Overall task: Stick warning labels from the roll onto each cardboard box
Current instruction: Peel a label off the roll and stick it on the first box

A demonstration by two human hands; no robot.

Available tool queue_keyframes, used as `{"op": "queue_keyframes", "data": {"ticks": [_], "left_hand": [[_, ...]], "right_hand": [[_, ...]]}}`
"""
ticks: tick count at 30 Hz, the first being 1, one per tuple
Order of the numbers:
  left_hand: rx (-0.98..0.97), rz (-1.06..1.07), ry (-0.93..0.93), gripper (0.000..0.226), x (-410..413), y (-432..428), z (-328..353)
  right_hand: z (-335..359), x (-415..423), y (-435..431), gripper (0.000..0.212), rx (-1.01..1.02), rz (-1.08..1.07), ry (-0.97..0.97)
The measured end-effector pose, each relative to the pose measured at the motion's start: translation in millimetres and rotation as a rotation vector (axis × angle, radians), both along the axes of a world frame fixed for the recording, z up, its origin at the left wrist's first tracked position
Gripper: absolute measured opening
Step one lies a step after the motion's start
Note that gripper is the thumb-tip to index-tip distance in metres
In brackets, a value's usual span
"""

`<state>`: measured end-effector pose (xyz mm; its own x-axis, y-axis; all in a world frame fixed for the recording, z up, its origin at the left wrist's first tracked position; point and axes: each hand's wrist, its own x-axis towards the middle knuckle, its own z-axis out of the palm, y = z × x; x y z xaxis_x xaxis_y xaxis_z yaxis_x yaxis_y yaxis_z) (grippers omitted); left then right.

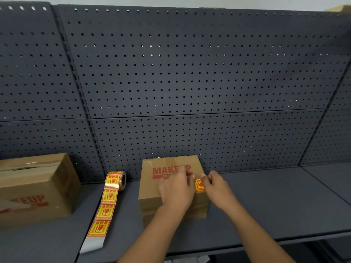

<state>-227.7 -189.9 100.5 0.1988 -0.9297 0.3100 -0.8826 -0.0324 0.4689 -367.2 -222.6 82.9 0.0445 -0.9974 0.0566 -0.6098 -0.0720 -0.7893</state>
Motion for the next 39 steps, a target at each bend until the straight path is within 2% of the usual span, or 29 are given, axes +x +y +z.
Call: {"op": "queue_keyframes", "data": {"ticks": [6,10,14,20,23,25,28,30,32,35,39], "left_hand": [[0.03,-0.057,0.058,0.017,7.5,2.6,1.8],[0.05,-0.118,0.044,0.036,10.1,9.7,6.6],[0.089,-0.141,0.061,0.038,9.1,13.2,6.7],[0.108,-0.197,0.106,0.035,12.9,17.9,11.4],[0.019,-0.268,0.331,0.032,23.9,27.8,11.7],[-0.099,-0.234,0.448,0.028,37.9,37.6,9.5],[-0.241,-0.083,0.415,0.021,68.7,47.8,2.3],[-0.254,0.015,0.423,0.023,89.6,47.8,-4.2],[-0.206,0.082,0.522,0.032,106.6,44.1,-11.6],[-0.03,0.092,0.789,0.054,119.0,42.5,-15.4],[0.192,0.098,1.099,0.066,112.3,41.8,-13.0]], "right_hand": [[1.5,-2.7,5.7,0.036,-0.031,0.006,0.03],[3.9,-7.7,17.4,0.045,-0.034,0.051,0.023],[-0.3,-10.6,24.8,0.032,-0.033,0.084,-0.035],[-3.6,-3.2,28.2,0.031,-0.067,0.022,-0.025],[-2.5,-4.6,36.4,0.038,-0.112,-0.013,-0.07],[-3.1,-6.9,41.4,0.045,-0.132,-0.039,-0.124],[-13.2,-11.1,39.3,0.048,-0.122,-0.046,-0.165],[-17.7,-11.3,36.3,0.049,-0.103,-0.042,-0.211],[-14.0,-8.3,36.3,0.047,-0.071,-0.035,-0.31],[-4.2,2.8,37.5,0.037,-0.013,-0.022,-0.468],[6.3,14.7,31.9,0.032,0.052,-0.027,-0.597]]}}
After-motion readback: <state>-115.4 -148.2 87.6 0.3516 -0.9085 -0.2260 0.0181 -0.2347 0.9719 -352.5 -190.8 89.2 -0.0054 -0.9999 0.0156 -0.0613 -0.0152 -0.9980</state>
